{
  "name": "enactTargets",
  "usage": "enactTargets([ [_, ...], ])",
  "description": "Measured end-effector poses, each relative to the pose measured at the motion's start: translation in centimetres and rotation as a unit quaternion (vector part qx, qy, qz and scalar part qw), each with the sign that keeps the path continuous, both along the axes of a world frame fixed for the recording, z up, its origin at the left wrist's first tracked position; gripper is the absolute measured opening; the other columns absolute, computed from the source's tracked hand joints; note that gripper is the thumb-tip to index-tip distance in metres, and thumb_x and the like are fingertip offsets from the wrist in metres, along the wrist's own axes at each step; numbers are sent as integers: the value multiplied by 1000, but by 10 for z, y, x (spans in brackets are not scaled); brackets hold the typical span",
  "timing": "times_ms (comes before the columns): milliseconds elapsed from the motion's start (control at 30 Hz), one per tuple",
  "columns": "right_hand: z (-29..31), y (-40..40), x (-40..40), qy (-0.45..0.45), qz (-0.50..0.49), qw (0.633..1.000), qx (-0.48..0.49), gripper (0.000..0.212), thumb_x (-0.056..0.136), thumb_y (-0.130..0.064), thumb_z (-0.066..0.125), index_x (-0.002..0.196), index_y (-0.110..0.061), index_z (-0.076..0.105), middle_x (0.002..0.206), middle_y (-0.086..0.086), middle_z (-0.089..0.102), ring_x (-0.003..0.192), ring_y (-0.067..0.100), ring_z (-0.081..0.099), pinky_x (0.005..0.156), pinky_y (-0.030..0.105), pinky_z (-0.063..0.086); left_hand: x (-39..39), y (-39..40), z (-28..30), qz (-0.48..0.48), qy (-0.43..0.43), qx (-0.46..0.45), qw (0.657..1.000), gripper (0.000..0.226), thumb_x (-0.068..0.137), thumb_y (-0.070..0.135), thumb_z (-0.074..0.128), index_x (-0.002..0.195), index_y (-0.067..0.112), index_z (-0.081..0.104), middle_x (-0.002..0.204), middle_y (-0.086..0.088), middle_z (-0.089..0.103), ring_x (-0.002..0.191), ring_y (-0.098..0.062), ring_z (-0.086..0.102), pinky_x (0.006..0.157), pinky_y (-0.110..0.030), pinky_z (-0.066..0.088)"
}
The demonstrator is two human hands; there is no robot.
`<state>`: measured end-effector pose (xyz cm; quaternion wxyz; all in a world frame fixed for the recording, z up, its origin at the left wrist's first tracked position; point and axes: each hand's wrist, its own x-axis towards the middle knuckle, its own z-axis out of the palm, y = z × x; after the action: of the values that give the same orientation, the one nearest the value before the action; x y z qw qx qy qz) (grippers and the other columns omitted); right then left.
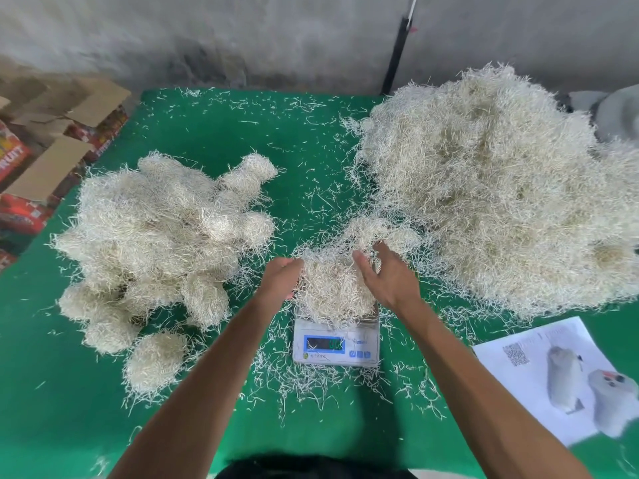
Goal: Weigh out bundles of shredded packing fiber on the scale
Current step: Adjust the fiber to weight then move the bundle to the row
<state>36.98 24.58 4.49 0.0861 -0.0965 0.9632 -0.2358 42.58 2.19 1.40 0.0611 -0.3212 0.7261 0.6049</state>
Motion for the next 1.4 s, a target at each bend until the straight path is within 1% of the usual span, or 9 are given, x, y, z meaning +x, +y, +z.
enactTargets([
  [267,-1,-4,14,-56,9,998,-10,105,84,-93,21,159,-19,25,149,16,51,117,33,66,98,60,54,4,0,0,1,-29,38,999,34,98,41,59,125,20,60,103,3,61,95,-13,61,71,-31,56],
  [667,-4,3,25,-22,36,999,1,101,88,-91,27,159,-19,28,152,18,47,119,35,65,98,55,54,3,9,9,-4,45,-32,998,17,103,36,50,104,21,59,94,2,58,89,-17,59,83,-36,57],
  [833,-1,2,30,-13,119,992,34,110,74,-103,28,156,-30,34,158,3,40,132,28,54,99,58,51,1,12,16,-95,188,-129,969,43,101,24,49,142,31,43,147,11,44,123,-4,49,102,-30,46],
  [933,-11,3,24,-38,151,985,79,82,90,-61,67,157,-27,32,156,7,42,131,29,55,103,50,54,-1,17,13,-303,147,-227,914,84,85,12,65,146,56,27,160,23,15,145,-6,21,116,-42,21],
  [1033,-9,-4,14,-41,105,993,27,40,96,-24,68,132,-12,54,112,8,63,92,25,66,80,34,60,-8,29,1,-412,103,-335,841,108,74,40,80,154,50,9,164,21,-8,151,-10,-12,118,-50,-10],
  [1100,3,-10,8,-27,76,996,-39,15,97,-25,66,95,-16,54,79,0,56,64,14,53,57,26,47,-14,39,-8,-364,123,-347,856,109,72,60,76,158,35,13,166,13,1,152,-13,-4,120,-45,-7],
  [1200,23,-13,-6,-57,52,987,-143,22,99,-28,66,87,-19,50,64,-4,46,49,10,36,45,21,34,-20,52,-15,-222,138,-313,913,96,79,50,76,156,19,27,160,2,29,149,-20,20,119,-37,7],
  [1333,42,-10,-26,-62,14,968,-241,56,99,-29,70,139,6,53,80,-1,62,56,16,59,54,15,45,-26,56,-17,-143,120,-292,938,93,78,47,78,153,18,32,154,-4,41,142,-24,36,119,-45,27],
  [1400,47,-13,-30,-38,0,954,-296,70,97,-30,71,152,2,42,124,12,67,98,36,66,59,8,54,-31,54,-14,-127,99,-279,947,96,76,49,79,154,21,31,152,-5,45,139,-26,42,115,-51,36],
])
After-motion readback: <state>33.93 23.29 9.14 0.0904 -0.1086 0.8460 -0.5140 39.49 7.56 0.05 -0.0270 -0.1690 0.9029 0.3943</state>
